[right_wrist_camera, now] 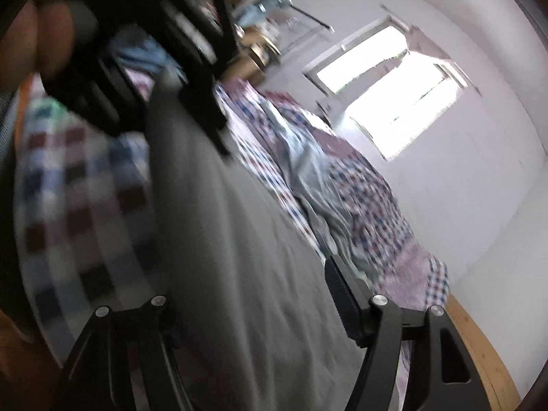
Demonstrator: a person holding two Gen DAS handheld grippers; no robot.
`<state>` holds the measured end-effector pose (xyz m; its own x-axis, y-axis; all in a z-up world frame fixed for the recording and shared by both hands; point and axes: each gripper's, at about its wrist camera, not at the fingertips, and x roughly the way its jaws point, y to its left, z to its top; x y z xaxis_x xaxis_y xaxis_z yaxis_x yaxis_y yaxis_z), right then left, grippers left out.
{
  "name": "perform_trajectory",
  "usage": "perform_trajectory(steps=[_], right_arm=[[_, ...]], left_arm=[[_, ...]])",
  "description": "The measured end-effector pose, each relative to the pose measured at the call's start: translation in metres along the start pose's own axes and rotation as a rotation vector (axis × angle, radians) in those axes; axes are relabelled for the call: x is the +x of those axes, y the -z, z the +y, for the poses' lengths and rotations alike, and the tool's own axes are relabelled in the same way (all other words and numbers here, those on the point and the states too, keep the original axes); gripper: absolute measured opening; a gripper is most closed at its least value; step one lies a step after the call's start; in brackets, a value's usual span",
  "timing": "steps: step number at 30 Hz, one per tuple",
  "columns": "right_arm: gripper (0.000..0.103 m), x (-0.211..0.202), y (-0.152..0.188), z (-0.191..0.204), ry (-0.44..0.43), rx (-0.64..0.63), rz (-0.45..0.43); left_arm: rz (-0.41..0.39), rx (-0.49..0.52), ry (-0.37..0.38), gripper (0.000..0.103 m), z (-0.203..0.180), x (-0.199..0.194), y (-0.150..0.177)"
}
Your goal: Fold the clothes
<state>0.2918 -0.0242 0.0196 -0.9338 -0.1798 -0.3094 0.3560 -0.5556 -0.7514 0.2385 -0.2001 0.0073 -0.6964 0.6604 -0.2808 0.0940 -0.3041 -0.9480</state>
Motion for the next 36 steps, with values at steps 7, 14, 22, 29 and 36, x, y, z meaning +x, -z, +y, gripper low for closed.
perform_trajectory(steps=[7, 14, 22, 29, 36], right_arm=[[0.071, 0.005, 0.053, -0.028, 0.105, 0.006, 0.193], [0.071, -0.002, 0.118, -0.063, 0.217, 0.006, 0.353], [0.071, -0.008, 0.183, -0.108, 0.315, 0.01, 0.512], [0.06, -0.009, 0.186, -0.105, 0.311, -0.039, 0.512], [0.015, -0.006, 0.178, -0.105, 0.273, -0.018, 0.499]], left_arm=[[-0.012, -0.006, 0.065, 0.011, -0.017, -0.005, -0.003], [-0.025, -0.017, 0.092, 0.011, -0.028, -0.008, -0.008], [-0.034, -0.026, 0.079, 0.01, -0.026, -0.01, -0.01], [-0.039, -0.031, 0.058, 0.01, -0.024, -0.011, -0.011], [-0.044, -0.033, 0.037, 0.01, -0.022, -0.011, -0.012]])
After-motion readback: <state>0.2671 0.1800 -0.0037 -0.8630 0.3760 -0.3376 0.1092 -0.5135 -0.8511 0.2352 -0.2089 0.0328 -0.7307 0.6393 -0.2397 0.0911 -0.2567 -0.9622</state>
